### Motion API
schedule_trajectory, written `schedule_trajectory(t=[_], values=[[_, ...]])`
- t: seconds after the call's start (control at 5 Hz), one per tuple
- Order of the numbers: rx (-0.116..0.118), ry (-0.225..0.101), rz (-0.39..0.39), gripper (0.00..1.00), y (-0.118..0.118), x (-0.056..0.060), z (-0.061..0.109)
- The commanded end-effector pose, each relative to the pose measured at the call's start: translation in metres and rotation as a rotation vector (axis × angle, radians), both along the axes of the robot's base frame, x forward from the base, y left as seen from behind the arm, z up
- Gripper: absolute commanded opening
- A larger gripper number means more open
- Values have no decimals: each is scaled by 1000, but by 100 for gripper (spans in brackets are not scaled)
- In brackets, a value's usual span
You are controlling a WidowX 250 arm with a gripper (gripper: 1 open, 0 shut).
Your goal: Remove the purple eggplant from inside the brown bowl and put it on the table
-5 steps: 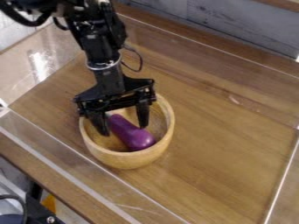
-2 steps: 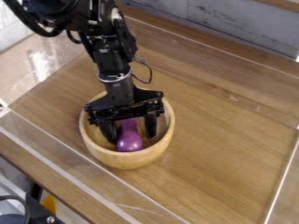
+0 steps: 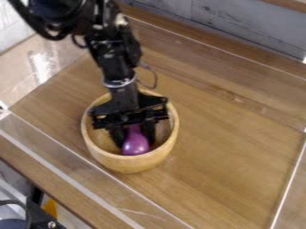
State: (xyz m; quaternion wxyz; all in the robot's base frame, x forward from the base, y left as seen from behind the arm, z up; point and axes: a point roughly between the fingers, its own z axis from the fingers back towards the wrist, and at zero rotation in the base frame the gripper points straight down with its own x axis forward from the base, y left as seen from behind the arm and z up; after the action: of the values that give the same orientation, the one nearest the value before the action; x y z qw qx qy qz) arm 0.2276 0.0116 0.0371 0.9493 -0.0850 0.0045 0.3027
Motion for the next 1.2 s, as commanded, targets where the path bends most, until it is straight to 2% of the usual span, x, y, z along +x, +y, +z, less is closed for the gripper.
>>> schedule_trajectory(t=[0.0,0.2,0.4,0.6,0.8,1.0], values=[[28,-76,-22,0,-7,20,24],[46,-107,-115,0,-39,25,42],[51,-123,-236,0,-79,24,49],[50,-137,-321,0,-116,19,55],[58,-143,-305,0,-135,15,52],[63,-145,-288,0,-134,16,43]])
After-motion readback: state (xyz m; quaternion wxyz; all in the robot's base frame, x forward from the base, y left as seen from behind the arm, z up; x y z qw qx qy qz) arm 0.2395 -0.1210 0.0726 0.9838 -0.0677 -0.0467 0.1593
